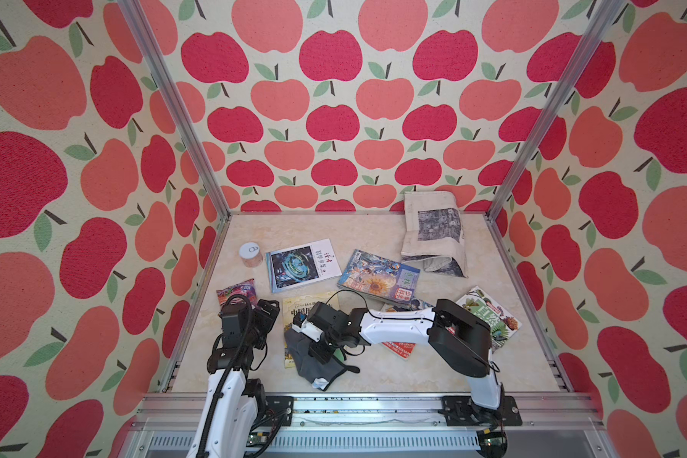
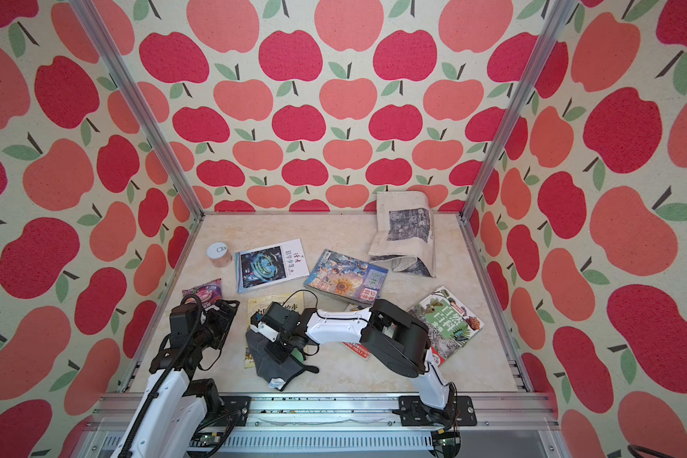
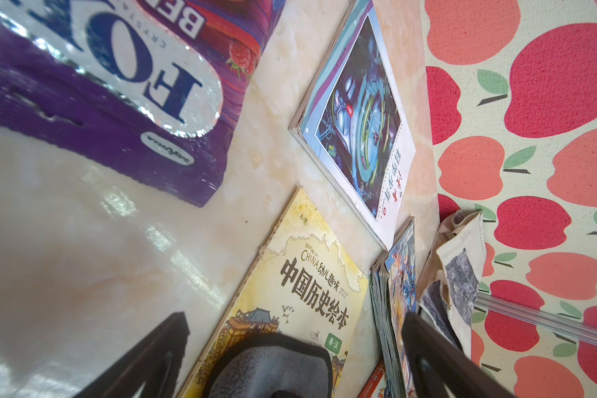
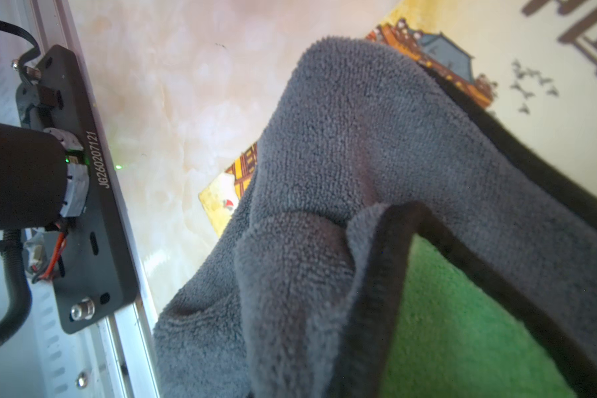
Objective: Wipe the cover of the book
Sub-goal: Wipe the dirt from the cover of the book.
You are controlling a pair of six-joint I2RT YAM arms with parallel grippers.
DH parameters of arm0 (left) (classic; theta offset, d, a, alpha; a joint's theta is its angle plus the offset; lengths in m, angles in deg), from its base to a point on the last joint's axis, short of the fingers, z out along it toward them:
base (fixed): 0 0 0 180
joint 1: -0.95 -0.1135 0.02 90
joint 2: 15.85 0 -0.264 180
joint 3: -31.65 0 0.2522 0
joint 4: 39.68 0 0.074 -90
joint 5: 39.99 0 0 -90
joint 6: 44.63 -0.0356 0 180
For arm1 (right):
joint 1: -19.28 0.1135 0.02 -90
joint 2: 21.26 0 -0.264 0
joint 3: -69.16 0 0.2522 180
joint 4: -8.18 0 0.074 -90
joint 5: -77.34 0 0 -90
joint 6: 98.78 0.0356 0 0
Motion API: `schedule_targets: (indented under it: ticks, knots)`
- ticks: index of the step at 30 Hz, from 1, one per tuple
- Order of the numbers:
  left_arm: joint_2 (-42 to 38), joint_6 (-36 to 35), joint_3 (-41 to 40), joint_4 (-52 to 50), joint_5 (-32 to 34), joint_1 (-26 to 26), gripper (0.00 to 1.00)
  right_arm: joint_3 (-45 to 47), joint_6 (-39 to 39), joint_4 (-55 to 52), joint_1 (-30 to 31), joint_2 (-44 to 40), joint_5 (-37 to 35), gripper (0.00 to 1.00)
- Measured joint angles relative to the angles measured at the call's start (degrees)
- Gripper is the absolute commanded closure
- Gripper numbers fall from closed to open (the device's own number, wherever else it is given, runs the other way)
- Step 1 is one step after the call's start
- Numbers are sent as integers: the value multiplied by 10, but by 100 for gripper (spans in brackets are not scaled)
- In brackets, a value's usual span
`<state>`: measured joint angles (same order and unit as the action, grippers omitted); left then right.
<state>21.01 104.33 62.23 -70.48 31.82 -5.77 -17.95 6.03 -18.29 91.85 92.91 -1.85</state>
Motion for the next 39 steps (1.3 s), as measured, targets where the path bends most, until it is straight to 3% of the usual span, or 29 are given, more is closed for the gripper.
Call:
schedule_targets:
  ticks: [8,15,23,32,39]
  knots:
    - [12,1,0,3,-3,2,1,139,2,18,-31,-107,-30,100]
    - [26,4,0,20,-1,17,1,156,2,21,-27,-123,-38,100]
    - [19,12,0,27,12,36,1,53,-2,6,11,-42,-30,100]
    - [-37,14,0,10,12,32,1,-83,-7,2,23,61,29,100]
    - [-75,14,0,-16,10,7,1,-111,-18,-2,37,83,64,100]
